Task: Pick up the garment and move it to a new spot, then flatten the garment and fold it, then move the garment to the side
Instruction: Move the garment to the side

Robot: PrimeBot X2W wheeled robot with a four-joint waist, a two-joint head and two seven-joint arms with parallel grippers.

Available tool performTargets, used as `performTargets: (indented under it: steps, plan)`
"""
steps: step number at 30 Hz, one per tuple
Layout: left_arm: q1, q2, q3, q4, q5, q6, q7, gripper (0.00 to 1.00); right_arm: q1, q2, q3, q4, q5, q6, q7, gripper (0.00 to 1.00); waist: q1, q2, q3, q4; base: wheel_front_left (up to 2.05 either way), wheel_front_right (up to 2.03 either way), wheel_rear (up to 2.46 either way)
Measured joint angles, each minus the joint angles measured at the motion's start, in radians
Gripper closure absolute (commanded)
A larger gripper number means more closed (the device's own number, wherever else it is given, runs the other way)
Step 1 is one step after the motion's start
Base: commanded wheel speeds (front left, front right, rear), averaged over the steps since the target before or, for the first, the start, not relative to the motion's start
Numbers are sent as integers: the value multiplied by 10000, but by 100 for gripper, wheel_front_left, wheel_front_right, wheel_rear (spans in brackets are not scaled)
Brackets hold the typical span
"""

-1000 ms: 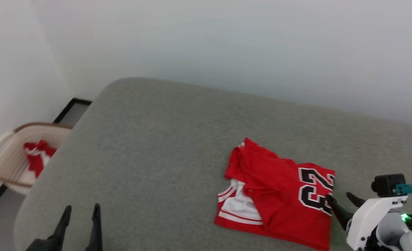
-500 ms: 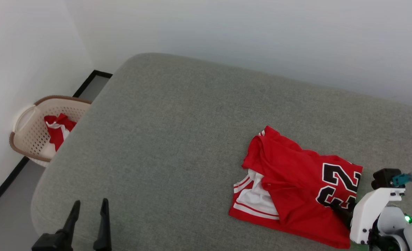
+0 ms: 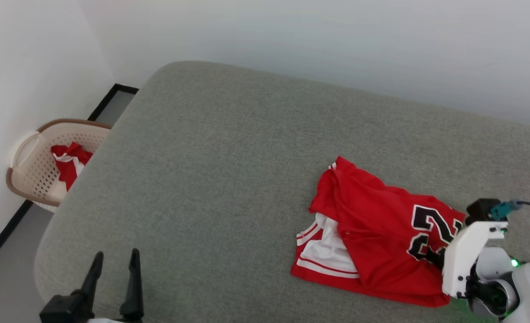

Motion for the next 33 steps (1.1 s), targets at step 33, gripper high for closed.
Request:
performTargets:
  steps: [33]
  plan:
    - [-1114,-23,-500,2,602,-357,-21,0,-1725,-2878,1476,-3237,157,0,-199,100,0,0,-109,-1760,0,0,0]
